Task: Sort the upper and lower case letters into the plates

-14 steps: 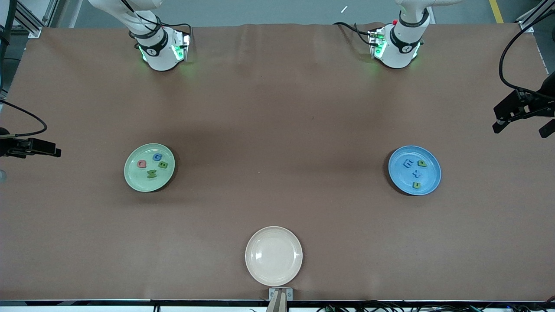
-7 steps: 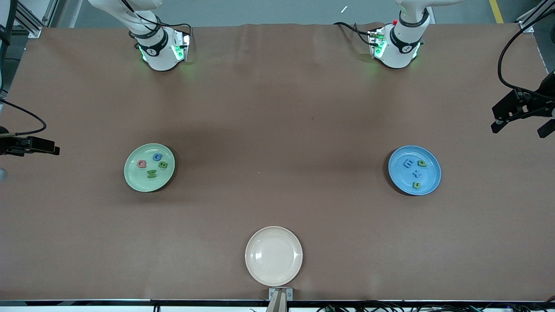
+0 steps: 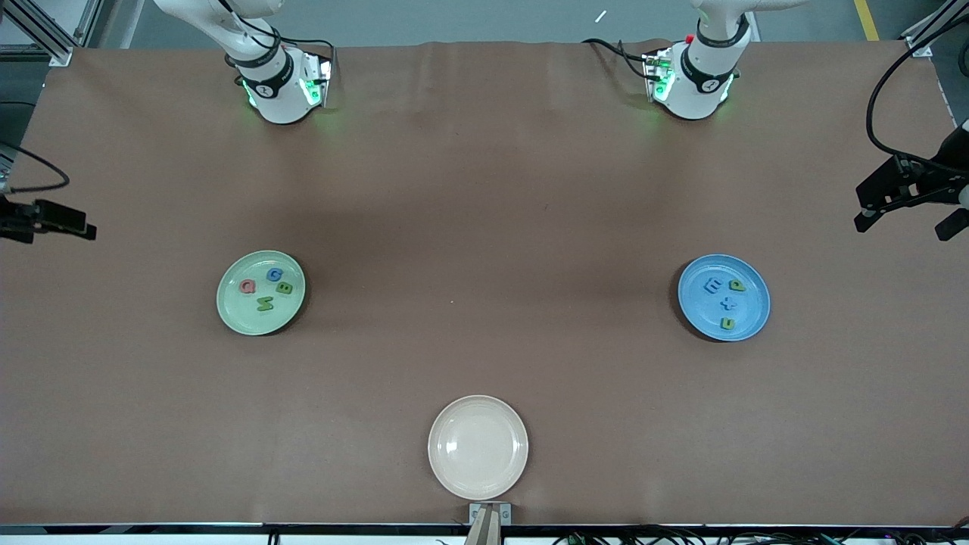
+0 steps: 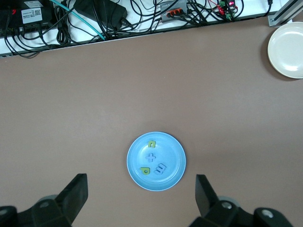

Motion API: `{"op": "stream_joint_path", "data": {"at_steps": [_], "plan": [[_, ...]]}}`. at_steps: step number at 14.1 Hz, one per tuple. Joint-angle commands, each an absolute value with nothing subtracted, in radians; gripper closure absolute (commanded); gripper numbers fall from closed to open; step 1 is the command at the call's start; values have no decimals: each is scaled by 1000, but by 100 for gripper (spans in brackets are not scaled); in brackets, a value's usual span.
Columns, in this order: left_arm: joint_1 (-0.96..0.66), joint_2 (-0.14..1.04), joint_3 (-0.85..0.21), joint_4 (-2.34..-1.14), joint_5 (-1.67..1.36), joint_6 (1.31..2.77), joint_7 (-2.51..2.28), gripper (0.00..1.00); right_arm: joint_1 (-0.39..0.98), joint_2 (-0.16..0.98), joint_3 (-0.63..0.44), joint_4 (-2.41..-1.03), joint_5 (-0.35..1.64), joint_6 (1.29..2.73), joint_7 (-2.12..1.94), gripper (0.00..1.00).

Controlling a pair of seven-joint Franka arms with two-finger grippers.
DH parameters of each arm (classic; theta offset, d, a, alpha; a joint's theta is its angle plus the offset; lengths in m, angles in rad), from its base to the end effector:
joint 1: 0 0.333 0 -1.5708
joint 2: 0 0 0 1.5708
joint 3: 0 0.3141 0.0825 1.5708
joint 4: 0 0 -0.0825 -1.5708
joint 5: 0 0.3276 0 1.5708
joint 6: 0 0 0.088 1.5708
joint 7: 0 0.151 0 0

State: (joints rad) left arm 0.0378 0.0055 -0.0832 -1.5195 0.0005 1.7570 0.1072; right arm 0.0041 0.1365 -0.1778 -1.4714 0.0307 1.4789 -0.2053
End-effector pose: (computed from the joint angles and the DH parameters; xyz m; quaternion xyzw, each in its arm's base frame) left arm 0.5275 -0.0238 0.6173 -0.9904 0.0757 -0.1157 0.0036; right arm 0.5163 -0.0797 0.5432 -0.9979 -0.0162 0.0616 0.0152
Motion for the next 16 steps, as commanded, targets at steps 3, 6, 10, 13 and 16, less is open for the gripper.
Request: {"op": "stream_joint_path", "data": {"at_steps": [3, 6, 10, 13, 16], "plan": [[44, 3, -84, -1513, -12, 1736, 114, 0, 11, -4, -172, -1611, -14, 1496, -212, 0], [43, 0, -86, -1509, -21, 1608, 109, 0, 12, -34, -172, -1623, -17, 1491, -212, 0], [41, 2, -86, -1509, -32, 1568, 60, 0, 40, -60, -166, -1629, -41, 1488, -210, 0], [38, 2, -86, -1508, -29, 1568, 32, 0, 49, -67, -166, -1628, -43, 1477, -207, 0], [38, 2, -86, -1506, -31, 1568, 35, 0, 48, -67, -166, -1628, -41, 1477, -206, 0]]}}
